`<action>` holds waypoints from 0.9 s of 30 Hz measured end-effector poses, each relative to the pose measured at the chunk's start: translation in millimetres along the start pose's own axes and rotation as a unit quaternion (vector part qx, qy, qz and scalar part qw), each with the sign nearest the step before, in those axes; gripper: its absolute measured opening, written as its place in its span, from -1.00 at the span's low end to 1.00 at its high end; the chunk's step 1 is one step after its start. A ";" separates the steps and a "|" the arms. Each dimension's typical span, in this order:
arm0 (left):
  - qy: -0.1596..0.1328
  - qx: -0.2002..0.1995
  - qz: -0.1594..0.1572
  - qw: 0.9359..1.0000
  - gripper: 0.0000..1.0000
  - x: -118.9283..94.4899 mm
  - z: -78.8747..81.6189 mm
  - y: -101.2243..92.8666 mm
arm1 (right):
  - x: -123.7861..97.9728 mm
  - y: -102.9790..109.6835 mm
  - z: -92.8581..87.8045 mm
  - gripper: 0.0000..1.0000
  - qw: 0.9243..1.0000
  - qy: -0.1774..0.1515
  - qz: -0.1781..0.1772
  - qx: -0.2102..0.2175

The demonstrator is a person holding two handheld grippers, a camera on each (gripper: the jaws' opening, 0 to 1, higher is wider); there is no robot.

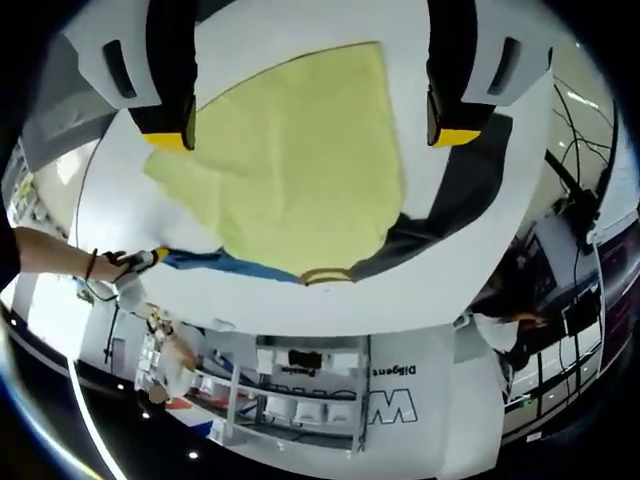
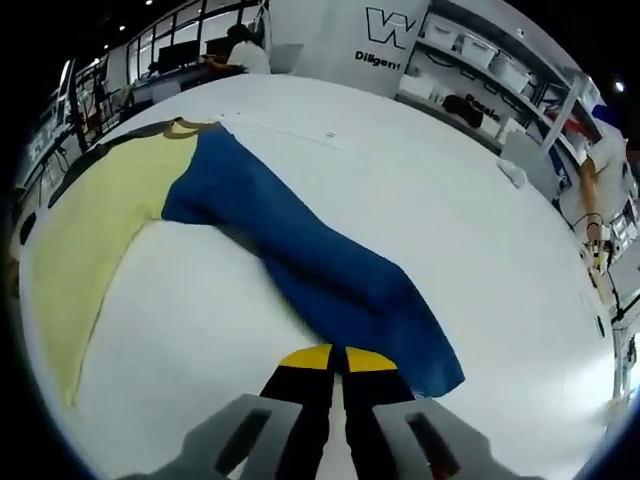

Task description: Fold the garment on the visible template until the final outline fits inside the template.

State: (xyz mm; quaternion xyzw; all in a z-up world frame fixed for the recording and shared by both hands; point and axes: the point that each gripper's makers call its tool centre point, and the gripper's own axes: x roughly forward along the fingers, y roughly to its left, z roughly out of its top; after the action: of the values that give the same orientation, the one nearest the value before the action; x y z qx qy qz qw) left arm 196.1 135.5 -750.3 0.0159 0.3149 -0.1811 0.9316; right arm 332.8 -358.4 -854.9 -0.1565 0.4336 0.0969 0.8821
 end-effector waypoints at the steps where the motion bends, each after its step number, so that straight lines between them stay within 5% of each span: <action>1: 0.000 0.000 0.000 1.000 0.92 -0.1 0.3 -0.3 | -0.2 -0.5 -0.5 -1.00 1.000 0.000 -0.001 0.001; 17: 0.003 0.008 -0.002 1.000 0.90 -3.0 -1.0 -0.7 | -0.9 -32.2 -21.1 -0.99 0.999 0.012 -0.032 0.033; 27: 0.010 0.013 -0.004 1.000 0.91 -3.0 -3.7 -1.4 | -8.0 -42.1 -32.8 -0.62 0.997 0.017 -0.044 0.065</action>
State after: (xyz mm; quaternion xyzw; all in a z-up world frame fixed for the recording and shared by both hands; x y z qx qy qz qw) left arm 191.2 135.8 -751.4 0.0285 0.3217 -0.1890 0.9273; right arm 316.8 -409.7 -859.3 -0.1194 0.4470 0.0264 0.8862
